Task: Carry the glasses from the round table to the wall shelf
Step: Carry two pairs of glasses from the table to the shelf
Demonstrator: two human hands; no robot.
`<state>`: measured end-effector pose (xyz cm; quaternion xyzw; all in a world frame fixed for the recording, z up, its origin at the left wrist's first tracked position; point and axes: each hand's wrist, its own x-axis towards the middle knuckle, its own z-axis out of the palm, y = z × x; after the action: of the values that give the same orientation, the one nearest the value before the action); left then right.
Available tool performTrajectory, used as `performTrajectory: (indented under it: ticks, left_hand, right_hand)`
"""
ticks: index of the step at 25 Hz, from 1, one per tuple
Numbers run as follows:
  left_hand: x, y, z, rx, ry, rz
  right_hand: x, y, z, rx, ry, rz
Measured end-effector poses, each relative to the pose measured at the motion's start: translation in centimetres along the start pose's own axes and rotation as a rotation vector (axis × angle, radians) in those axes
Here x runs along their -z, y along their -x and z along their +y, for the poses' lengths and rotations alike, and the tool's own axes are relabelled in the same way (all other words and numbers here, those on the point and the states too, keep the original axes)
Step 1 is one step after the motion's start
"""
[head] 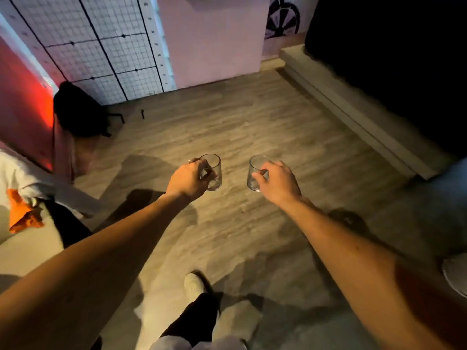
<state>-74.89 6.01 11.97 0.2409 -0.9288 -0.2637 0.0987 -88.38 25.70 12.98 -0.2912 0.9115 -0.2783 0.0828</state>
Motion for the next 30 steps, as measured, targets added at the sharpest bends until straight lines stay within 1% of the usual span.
performTrajectory:
  ticks: [2,5,9,11,14,17,23,26,30]
  left_hand:
    - [-1.0,-5.6,0.4,-0.040,-0.005,-0.019]
    - [-1.6,-14.4,0.4,-0.092,0.015,-0.002]
    - [-0.7,-28.4,0.2,-0.151,0.005,-0.023]
    - [0.2,-35.1,0.5,-0.182,0.001,-0.009]
    - [1.4,-43.0,1.1,-0.194,-0.003,0.021]
    - [1.3,-52.5,0.6,-0.181,-0.008,0.012]
    - [0.8,-71.2,-0.8,-0.148,-0.049,0.099]
    - [2.4,-79.9,-0.9,-0.090,-0.046,0.145]
    - [4.6,-90.4,-1.5,-0.088,-0.014,0.232]
  right_hand:
    - [0.6,-4.8,1.2,-0.020,0.004,0.014]
    - [1.3,-12.7,1.7,-0.035,0.023,0.057]
    - [2.5,-25.3,0.8,-0.065,0.053,0.099]
    - [3.4,-31.5,0.0,-0.077,0.057,0.129]
    - [4.4,-39.1,-0.8,-0.064,0.045,0.133]
    - [4.9,-48.9,-0.6,-0.045,0.029,0.138]
    - [5.6,-70.1,0.4,0.061,0.012,0.121]
    - [6.7,-80.6,-0.4,0.126,0.020,0.091]
    - [7.0,-92.8,-2.3,0.229,0.016,0.084]
